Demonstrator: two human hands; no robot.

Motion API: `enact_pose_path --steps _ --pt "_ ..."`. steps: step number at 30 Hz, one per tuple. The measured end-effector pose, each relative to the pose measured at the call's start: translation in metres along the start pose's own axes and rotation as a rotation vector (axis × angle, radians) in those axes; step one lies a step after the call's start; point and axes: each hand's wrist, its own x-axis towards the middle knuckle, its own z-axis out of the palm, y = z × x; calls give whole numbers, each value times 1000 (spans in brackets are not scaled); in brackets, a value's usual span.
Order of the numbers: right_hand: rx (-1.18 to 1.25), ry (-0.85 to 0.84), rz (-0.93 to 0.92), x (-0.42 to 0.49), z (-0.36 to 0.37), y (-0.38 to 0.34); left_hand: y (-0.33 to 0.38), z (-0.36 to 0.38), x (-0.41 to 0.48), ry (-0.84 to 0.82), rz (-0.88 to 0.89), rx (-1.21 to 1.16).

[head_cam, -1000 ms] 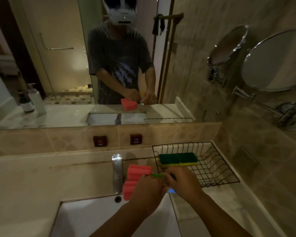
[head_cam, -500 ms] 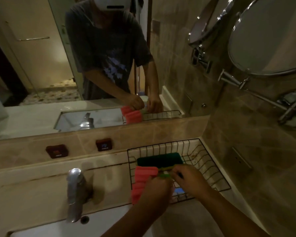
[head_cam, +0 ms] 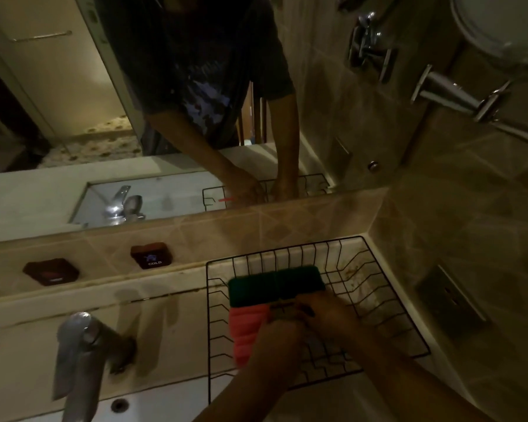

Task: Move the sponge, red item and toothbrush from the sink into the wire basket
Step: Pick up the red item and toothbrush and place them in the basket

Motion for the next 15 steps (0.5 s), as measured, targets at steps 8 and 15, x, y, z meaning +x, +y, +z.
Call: enact_pose_path --steps 8,15 --pt "3 -76 43 10 8 12 -13 17 5 -83 -112 3" --pt "-59 -110 38 12 12 8 -18 23 10 -116 -139 3"
